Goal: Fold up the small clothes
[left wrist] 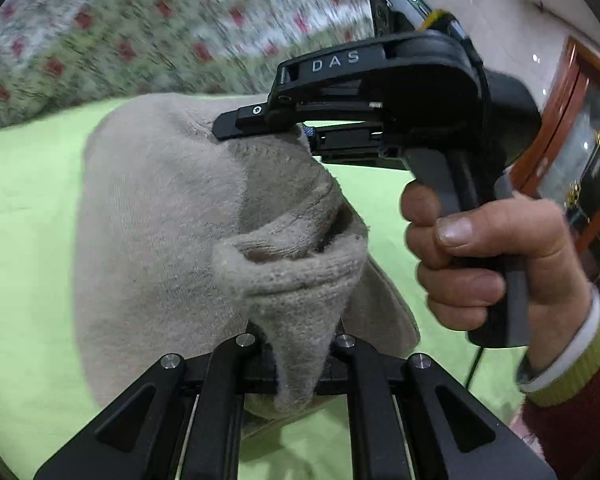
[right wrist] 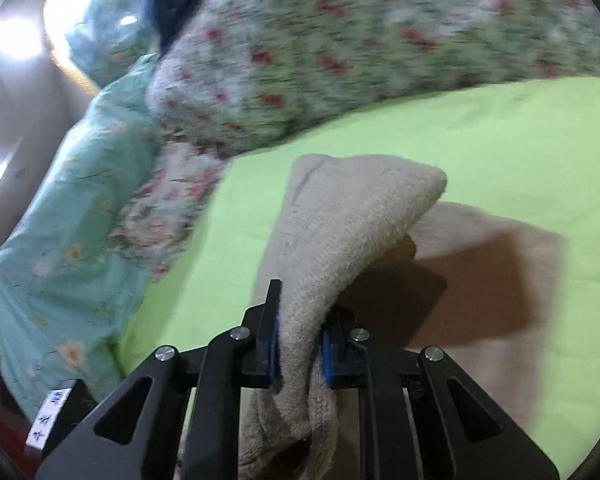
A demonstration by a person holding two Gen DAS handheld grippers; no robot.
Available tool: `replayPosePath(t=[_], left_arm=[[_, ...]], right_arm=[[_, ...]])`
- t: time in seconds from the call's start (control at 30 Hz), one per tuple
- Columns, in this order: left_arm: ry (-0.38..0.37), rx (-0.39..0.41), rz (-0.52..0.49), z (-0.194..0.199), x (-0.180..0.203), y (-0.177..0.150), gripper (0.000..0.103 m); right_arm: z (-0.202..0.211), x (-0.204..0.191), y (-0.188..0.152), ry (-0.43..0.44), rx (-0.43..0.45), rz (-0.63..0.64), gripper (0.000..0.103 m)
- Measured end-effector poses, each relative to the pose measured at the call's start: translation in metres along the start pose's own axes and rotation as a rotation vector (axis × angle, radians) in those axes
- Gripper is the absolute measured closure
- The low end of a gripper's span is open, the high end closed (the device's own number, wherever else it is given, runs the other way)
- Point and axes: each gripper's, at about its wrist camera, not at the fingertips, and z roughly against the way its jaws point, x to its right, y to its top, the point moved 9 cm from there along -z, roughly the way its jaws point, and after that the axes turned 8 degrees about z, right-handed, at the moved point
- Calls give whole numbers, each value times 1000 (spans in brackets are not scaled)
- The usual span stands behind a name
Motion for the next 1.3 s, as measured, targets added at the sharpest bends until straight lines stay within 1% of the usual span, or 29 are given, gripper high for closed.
replayPosePath(t=[0.07,0.1,0.17,0.23,0.3,0.37,0.43,0.47,0.5,0.53,0.57,0.63,0.67,0.73,0.77,0.8,0.87,0.93,1.0,1.07,1.13,1.2,1.23,1.3], left_arm=[[-2,-55,17,-22,4,-10,95],[-13,-81,29,-31,6,-14,95],[-32,-107,38,-38,11,-19,95],[-39,-99,23,-38,17,-16,95],[-46,-83,-12,-36,26,-14,94],[-33,-84,-38,-41,29,-15,89],[-20,-122,-35,-55,25,-21,82],[-13,-144,-33,-59,22,-25,82],[-16,-147,-32,-59,20,-25,81],[-23,-145,-32,-55,19,-26,77],[-34,-147,-34,-51,18,-27,74],[-55,-159,-31,-39,15,-29,56],[-63,-156,-30,-32,12,-30,54],[-64,-136,-22,-12,1,-30,42],[-66,-129,-16,-5,-2,-32,39],[-71,-115,-1,6,-11,-30,37],[-65,-91,27,25,-27,-29,31],[-52,-65,54,39,-43,-26,25],[-31,-45,89,48,-66,-19,21],[-21,-35,128,53,-85,-14,20],[-10,-47,181,45,-103,-11,20],[-38,-87,233,24,-115,5,20],[-51,-101,247,16,-119,10,20],[-47,-106,267,5,-127,10,20]], right_arm=[[0,35,-17,-68,-34,-45,85],[-2,45,-24,-95,-49,-52,85],[-2,65,-37,-133,-72,-70,85],[6,74,-41,-139,-58,-75,86],[14,74,-37,-153,-29,-56,86],[17,77,-33,-173,-15,-49,86],[8,82,-35,-212,-34,-30,86],[4,86,-40,-238,-54,-19,85],[-1,89,-45,-264,-74,-11,84],[-3,92,-48,-285,-77,-8,83],[-1,94,-50,-291,-64,-12,80],[6,94,-51,-295,-46,-27,76],[9,95,-51,-299,-43,-35,74],[20,93,-53,-316,-30,-46,73],[25,93,-55,-336,-25,-48,65],[32,93,-57,-368,-18,-49,48],[43,94,-64,-393,-4,-55,30],[50,93,-72,-362,6,-83,30],[56,91,-82,-314,14,-124,30],[57,90,-90,-275,17,-152,28],[53,89,-94,-252,8,-165,27],[46,89,-97,-208,-1,-188,27],[43,90,-96,-193,-3,-197,27],[36,91,-95,-178,-8,-197,27]])
